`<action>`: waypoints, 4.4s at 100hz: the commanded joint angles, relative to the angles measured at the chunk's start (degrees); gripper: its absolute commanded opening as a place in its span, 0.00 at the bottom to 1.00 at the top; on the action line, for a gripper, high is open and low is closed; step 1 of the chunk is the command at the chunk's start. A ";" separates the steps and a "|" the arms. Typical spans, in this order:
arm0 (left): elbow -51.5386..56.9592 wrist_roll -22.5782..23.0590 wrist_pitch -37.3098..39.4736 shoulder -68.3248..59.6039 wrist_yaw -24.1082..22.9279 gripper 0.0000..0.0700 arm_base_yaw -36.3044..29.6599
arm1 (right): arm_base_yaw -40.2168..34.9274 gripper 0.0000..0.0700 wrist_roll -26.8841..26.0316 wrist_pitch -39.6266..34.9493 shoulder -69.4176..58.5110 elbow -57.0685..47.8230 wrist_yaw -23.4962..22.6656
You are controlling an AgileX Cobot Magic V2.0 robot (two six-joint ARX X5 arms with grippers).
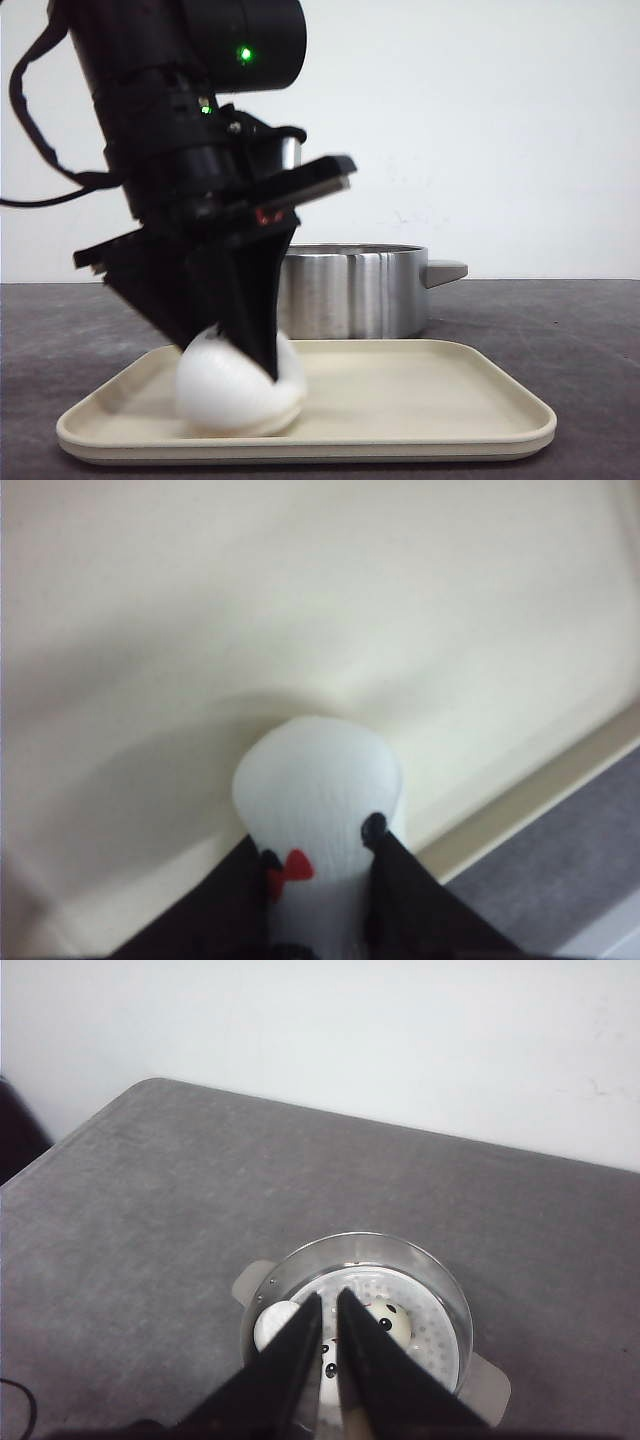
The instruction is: Steam buns
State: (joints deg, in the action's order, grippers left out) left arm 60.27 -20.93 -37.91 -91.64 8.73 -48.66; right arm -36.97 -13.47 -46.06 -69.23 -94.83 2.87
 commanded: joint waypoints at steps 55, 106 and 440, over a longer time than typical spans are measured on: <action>19.65 10.82 9.27 0.90 -13.35 0.01 8.76 | -0.39 0.02 0.44 0.33 -0.35 -1.18 0.13; 19.74 1.81 16.92 -11.80 -3.98 0.01 13.27 | -0.39 0.02 0.46 -1.22 -0.39 -1.18 0.15; 1.03 7.85 -4.28 59.14 -20.96 0.00 16.79 | -11.65 0.03 3.43 40.06 3.13 36.15 10.91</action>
State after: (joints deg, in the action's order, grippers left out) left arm 60.62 -13.04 -43.03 -32.23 -12.05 -31.66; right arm -47.99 -10.48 -6.63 -65.76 -58.22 13.72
